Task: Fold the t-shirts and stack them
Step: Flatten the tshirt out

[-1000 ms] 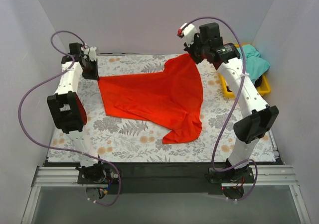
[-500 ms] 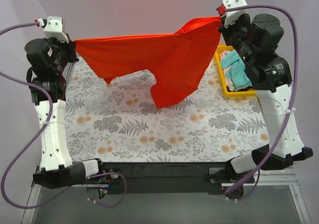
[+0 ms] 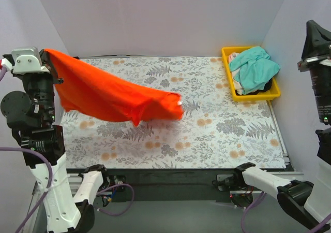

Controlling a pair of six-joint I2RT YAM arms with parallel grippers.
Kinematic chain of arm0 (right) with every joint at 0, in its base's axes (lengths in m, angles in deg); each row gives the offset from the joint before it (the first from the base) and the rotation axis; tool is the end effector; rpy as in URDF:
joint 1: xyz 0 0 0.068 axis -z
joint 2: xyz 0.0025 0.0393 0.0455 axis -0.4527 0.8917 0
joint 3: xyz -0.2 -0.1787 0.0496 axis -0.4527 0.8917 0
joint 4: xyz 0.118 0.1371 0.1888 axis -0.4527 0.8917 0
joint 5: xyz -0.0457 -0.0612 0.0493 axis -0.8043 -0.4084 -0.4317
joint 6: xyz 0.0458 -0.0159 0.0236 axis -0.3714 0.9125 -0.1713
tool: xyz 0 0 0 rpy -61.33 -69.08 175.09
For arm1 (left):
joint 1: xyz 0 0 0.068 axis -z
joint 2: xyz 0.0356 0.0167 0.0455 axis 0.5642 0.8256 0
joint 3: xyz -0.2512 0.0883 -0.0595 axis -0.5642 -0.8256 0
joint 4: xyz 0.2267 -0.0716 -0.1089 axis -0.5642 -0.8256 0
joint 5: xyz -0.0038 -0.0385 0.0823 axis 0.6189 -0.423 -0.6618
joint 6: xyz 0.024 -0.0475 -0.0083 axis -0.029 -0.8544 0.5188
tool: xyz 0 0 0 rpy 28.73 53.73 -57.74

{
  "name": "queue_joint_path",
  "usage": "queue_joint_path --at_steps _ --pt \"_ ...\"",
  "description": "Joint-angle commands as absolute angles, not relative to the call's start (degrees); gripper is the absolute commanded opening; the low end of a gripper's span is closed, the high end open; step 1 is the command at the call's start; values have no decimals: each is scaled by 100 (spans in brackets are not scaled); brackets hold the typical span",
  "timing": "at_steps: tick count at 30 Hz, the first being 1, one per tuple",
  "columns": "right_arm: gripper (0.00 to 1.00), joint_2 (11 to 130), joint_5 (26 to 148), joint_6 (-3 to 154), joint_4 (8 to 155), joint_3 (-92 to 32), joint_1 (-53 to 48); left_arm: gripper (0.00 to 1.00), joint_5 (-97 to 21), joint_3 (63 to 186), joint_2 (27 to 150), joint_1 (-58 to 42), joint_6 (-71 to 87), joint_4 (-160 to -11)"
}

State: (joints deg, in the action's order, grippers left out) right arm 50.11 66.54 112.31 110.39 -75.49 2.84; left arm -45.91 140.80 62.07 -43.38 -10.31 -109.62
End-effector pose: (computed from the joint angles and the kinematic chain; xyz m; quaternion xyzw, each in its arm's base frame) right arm 0.0540 0.0158 0.6417 -0.1387 0.4823 -0.0967 0.8596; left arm 0.1013 0.0158 0.5481 -0.1959 0.5567 -0.1495 0.7934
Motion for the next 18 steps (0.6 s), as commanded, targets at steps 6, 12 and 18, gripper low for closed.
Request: queue_joint_path --at_steps 6,12,18 --pt "2 5279 7534 10753 11118 -6426 293 0 -3426 13914 6621 -4366 -513 -12103" --pt "88 5594 10206 10733 11629 -3947 249 0 -3714 12411 6567 -4366 -336 -12130" --pt "79 7071 10559 10664 11726 -4199 143 0 -2252 13067 7278 -4349 -617 -12490"
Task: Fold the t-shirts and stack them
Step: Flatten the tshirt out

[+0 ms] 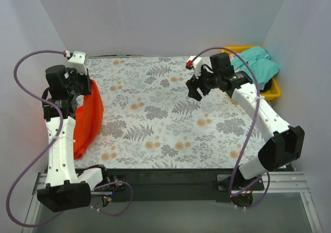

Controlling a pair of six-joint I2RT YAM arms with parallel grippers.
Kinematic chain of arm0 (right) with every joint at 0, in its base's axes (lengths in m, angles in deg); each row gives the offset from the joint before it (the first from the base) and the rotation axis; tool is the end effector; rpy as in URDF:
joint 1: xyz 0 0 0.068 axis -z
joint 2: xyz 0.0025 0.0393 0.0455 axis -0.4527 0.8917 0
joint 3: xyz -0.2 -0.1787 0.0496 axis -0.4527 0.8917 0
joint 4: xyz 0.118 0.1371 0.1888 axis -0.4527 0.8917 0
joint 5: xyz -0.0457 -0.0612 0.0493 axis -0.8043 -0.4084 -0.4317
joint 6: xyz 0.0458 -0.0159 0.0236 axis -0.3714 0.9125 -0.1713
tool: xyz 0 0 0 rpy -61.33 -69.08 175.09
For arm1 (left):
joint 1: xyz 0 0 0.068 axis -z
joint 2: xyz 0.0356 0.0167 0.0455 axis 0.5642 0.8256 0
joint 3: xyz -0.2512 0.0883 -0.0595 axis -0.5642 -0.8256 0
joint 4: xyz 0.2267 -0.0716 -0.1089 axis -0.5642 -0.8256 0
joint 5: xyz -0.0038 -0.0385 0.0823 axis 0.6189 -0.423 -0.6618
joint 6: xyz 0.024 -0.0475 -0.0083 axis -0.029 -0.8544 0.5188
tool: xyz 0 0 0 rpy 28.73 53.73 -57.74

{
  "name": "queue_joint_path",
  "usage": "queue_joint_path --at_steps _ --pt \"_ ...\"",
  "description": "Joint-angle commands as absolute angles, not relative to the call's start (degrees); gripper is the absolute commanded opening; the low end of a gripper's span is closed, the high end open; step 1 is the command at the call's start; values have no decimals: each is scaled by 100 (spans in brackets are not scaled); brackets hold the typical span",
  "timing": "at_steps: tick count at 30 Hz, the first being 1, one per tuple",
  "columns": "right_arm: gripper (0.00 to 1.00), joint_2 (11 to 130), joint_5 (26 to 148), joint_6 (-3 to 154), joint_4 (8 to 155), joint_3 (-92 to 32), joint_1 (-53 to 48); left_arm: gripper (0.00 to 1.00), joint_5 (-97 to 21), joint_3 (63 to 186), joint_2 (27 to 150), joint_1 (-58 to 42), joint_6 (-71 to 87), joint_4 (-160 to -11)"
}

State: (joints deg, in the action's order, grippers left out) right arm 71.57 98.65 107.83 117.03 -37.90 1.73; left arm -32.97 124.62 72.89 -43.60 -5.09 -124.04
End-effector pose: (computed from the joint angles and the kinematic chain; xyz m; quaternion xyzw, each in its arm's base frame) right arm 0.2817 0.1457 0.3776 -0.4437 0.7577 0.1507 0.4542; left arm 0.2119 0.0262 0.4094 -0.1843 0.8137 -0.1697 0.5246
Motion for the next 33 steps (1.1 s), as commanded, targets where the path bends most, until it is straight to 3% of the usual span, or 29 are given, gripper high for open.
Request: queue_joint_path --at_steps 1,7,8,12,14,24,28,33 --pt "79 7177 10577 10664 11682 -4243 143 0 -1978 13573 7619 -4323 -705 -12647" --pt "81 7012 10639 10593 11673 -4051 450 0 -166 16105 8973 -3726 -1887 -12642" --pt "81 6941 10622 10611 11664 -3972 485 0 -60 16962 9115 -3716 -2223 -12509" --pt "81 6598 10499 10672 11664 -3594 538 0 -330 18026 9389 -3725 -2700 -12297" --pt "81 6493 10402 10699 11647 -3480 547 0 -890 17711 9039 -3725 -2657 -12332" --pt "78 6747 10436 11041 11664 -3207 574 0 -3545 13160 6876 -3734 -435 -13561" --pt "75 7493 10472 11041 11682 -3470 521 0 -4477 11543 6840 -3734 155 -14299" --pt "75 8975 10182 11121 11691 -4567 161 0 -5086 10793 7112 -3795 139 -14134"
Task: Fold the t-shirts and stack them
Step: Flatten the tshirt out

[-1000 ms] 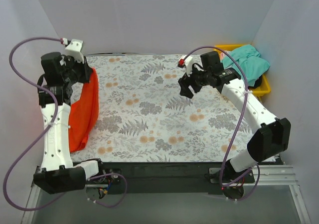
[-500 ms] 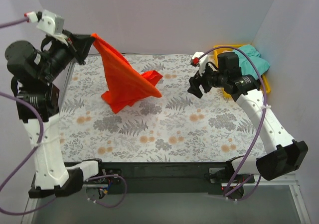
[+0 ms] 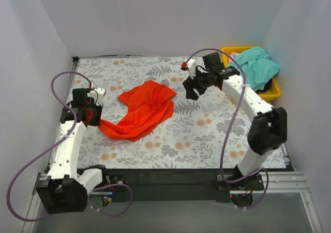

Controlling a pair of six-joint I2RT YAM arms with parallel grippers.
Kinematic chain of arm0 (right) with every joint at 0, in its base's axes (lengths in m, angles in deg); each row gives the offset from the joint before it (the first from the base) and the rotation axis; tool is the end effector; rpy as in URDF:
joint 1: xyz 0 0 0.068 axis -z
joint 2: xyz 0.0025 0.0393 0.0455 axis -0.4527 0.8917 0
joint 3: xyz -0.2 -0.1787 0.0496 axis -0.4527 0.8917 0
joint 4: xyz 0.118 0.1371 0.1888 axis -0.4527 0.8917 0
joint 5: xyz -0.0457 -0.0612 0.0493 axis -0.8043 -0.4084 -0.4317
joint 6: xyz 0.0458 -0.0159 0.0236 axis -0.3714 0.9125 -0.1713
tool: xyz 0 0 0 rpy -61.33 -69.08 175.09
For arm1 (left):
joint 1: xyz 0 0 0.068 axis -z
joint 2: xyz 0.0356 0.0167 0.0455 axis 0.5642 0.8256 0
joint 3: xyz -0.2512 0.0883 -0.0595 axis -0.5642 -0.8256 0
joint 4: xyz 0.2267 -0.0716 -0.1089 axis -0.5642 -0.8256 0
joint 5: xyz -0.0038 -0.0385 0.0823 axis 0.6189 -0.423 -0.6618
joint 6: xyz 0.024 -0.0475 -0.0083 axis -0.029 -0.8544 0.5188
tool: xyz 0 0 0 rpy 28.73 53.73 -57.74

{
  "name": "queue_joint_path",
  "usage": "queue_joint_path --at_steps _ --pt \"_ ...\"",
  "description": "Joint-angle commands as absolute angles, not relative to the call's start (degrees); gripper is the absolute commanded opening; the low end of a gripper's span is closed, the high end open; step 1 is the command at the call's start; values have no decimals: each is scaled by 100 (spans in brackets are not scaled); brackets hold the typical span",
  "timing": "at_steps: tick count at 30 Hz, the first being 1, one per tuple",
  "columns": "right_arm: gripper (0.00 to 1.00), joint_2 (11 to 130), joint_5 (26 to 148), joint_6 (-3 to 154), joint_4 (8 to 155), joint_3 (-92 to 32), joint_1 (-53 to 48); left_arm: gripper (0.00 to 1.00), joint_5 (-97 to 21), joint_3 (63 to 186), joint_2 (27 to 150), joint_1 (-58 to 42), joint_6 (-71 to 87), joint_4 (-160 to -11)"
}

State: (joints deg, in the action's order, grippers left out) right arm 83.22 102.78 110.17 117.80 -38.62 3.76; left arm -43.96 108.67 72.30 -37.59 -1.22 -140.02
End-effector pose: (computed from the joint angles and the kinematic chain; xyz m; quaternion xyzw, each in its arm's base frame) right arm 0.3283 0.1560 0.3160 -0.4584 0.7897 0.1770 0.3672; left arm 0.1954 0.0096 0.2979 -0.1950 0.9336 -0.0649 0.2934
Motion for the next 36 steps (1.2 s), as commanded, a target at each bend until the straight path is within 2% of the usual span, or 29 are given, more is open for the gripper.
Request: queue_joint_path --at_steps 1,4,9,12,20,27,30,33,36 --pt "75 9214 10191 11069 11673 -5091 117 0 -4973 10766 7365 -3804 69 -14143" --pt "73 10164 10173 10902 11664 -6181 55 0 -4631 10818 7796 -3795 -125 -14056" --pt "62 11639 10094 10708 11682 -7608 81 0 -4348 11134 8421 -3795 -283 -13976" --pt "61 12159 10260 10594 11665 -8180 90 0 -4260 11249 8554 -3795 -319 -13976" --pt "66 12811 10849 10119 11375 -8445 108 0 -4198 11319 8774 -3804 -354 -13958" --pt "65 13172 11350 9908 11322 -8471 108 0 -4269 11363 8844 -3804 -363 -13950" --pt "62 13277 11500 9846 11295 -8498 108 0 -4260 11398 8905 -3804 -389 -13958" --pt "54 13330 11658 9829 11278 -8524 99 0 -4260 11434 8923 -3795 -407 -13949" --pt "53 13374 11790 9776 11269 -8542 99 0 -4286 11451 8967 -3795 -407 -13932"
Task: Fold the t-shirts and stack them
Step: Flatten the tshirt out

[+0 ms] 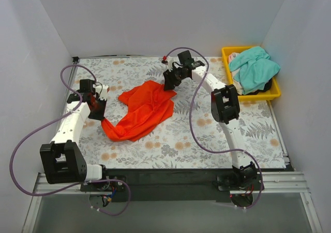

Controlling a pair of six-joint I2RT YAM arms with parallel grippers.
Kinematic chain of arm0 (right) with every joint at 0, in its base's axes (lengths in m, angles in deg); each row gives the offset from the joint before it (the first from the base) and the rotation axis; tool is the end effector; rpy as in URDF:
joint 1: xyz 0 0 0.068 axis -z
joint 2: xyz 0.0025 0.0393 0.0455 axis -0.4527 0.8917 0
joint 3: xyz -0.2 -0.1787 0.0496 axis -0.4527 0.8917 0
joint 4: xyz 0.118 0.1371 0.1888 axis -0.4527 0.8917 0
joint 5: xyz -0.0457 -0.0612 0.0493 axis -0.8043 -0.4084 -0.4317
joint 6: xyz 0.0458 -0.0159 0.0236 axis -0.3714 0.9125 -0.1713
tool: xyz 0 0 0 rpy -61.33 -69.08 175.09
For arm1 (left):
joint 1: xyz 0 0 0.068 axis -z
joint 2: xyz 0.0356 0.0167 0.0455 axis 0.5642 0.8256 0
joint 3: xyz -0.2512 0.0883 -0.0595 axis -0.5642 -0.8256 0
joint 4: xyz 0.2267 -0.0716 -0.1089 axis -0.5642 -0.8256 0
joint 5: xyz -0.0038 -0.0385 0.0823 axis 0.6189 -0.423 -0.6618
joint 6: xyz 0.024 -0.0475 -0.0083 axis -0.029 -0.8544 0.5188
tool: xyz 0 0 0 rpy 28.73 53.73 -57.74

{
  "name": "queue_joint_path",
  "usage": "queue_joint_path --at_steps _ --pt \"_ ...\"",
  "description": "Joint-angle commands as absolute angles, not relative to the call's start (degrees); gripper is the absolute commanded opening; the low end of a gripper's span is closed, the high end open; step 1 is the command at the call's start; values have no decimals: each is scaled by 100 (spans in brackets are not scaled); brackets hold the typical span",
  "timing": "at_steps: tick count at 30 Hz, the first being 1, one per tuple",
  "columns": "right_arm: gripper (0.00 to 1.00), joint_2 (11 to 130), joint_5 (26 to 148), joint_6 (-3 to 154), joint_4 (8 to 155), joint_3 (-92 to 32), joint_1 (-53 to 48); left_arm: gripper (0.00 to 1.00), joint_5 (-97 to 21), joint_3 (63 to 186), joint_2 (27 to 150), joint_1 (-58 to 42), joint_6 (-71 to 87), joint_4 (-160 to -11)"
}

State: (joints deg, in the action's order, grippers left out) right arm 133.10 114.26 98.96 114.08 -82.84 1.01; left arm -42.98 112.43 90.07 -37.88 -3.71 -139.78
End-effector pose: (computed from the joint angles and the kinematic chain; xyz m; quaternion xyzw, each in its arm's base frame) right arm 0.4888 0.2603 0.1834 -0.4213 0.7936 0.3099 0.3110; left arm 0.2519 0.0135 0.2545 -0.2251 0.9565 -0.0591 0.1757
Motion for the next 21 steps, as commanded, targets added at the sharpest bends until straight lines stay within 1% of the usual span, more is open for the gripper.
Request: queue_joint_path --at_steps 1,4,5,7,8,9,10,15,21 --pt "52 13400 11825 9776 11251 -8559 99 0 -4295 11469 8985 -3804 -407 -13932" --pt "43 13462 11834 9776 11243 -8594 99 0 -4286 11495 9011 -3795 -415 -13941" --pt "38 13462 11852 9776 11251 -8603 99 0 -4286 11504 9002 -3804 -415 -13932" --pt "31 13427 11931 9767 11251 -8603 99 0 -4295 11478 9020 -3804 -415 -13923" --pt "21 13357 11948 9767 11251 -8603 99 0 -4295 11460 9029 -3804 -415 -13914" --pt "8 13330 11957 9767 11251 -8595 99 0 -4295 11451 9020 -3804 -415 -13897" --pt "1 13295 11888 9741 11243 -8577 99 0 -4295 11434 9020 -3795 -415 -13897" --pt "1 12830 11878 9864 11111 -8244 134 0 -4330 11495 9064 -3804 -450 -13879" --pt "1 12224 11878 9627 10891 -8085 424 0 -4295 11732 9099 -3804 -608 -13870"
